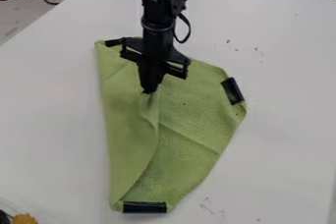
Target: Fold the green cloth on the white table from bottom left to top right
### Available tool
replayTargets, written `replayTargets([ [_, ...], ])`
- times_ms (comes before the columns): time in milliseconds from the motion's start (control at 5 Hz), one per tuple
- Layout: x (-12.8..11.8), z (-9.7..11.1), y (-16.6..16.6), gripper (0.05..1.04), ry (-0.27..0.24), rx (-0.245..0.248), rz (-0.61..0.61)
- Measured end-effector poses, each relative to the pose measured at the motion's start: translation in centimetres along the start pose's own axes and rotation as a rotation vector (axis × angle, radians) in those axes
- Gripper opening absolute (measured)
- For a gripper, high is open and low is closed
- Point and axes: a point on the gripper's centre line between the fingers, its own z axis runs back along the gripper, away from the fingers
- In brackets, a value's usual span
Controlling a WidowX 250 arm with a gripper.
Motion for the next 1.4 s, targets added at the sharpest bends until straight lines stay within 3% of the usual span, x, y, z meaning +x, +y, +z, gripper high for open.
replayTargets([
  [200,0.6,0.0,-0.5,0.08,0.002,0.003,0.027],
  [400,1.5,0.6,-1.3,0.232,-0.011,0.009,0.11],
  [800,2.4,1.0,-3.5,0.804,-0.042,-0.032,0.335],
  [1000,2.4,1.0,-3.9,1.008,-0.04,-0.049,0.378],
  [1200,2.1,0.6,-3.9,1.009,-0.038,-0.046,0.382],
  [1400,1.6,1.1,-3.7,1.002,-0.018,-0.032,0.302],
])
